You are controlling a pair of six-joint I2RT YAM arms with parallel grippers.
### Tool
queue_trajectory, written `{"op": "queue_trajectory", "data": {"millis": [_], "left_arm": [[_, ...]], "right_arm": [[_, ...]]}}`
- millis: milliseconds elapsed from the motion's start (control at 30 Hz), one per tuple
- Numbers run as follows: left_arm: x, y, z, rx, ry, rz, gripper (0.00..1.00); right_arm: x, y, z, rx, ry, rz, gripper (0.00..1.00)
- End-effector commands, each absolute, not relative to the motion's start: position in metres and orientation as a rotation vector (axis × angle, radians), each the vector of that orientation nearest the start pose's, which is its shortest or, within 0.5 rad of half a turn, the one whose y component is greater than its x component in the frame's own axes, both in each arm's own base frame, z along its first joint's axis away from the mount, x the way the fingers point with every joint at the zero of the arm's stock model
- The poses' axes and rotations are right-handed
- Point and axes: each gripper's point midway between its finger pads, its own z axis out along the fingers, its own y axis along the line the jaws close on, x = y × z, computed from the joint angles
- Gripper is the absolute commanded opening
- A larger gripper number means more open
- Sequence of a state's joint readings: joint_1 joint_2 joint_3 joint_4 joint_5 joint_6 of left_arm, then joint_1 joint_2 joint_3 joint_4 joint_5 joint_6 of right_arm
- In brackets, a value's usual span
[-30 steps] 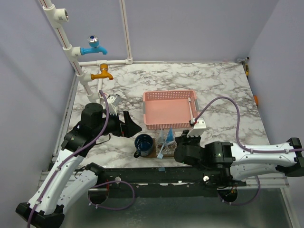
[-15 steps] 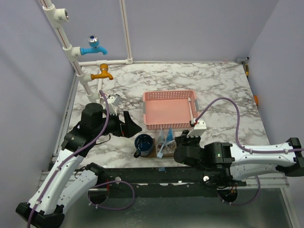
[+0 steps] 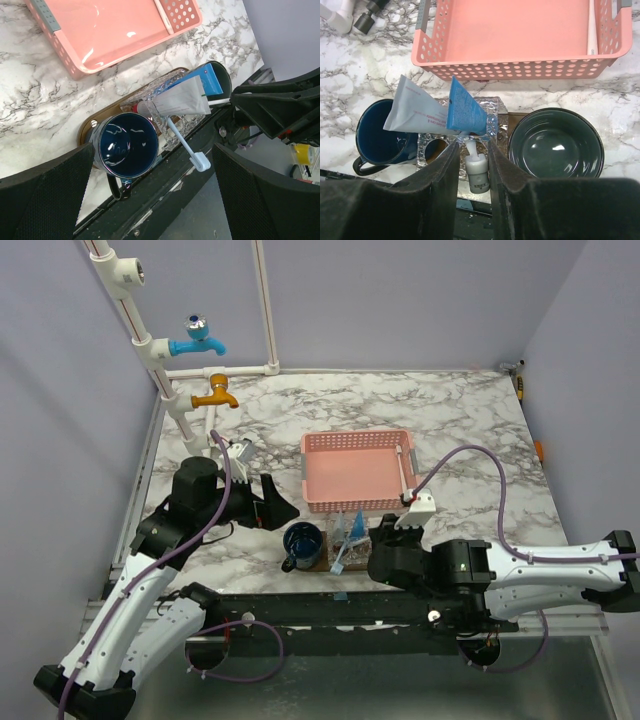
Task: Prepare toiletry sets of a toothbrush and toothpaste on the tray
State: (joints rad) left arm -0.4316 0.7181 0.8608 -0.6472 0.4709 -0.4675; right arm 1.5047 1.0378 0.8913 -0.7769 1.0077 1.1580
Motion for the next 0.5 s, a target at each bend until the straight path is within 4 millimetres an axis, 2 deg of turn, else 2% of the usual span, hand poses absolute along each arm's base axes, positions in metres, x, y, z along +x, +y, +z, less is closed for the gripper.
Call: {"op": "queue_trajectory", "data": {"millis": [0,467], "left_arm": [[0.1702,-0.1872,0.2393,0.272,2.162,-1.048,0.99],[0.1702,-0.188,0.2394,0.274,2.16,-1.054,0.99]], "right_arm": [[0.1456,0.2318,0.2009,0.045,2.004,0.412,0.33],[0.1467,0.2252,0.207,0.044,1.994,0.399,0.34]]}}
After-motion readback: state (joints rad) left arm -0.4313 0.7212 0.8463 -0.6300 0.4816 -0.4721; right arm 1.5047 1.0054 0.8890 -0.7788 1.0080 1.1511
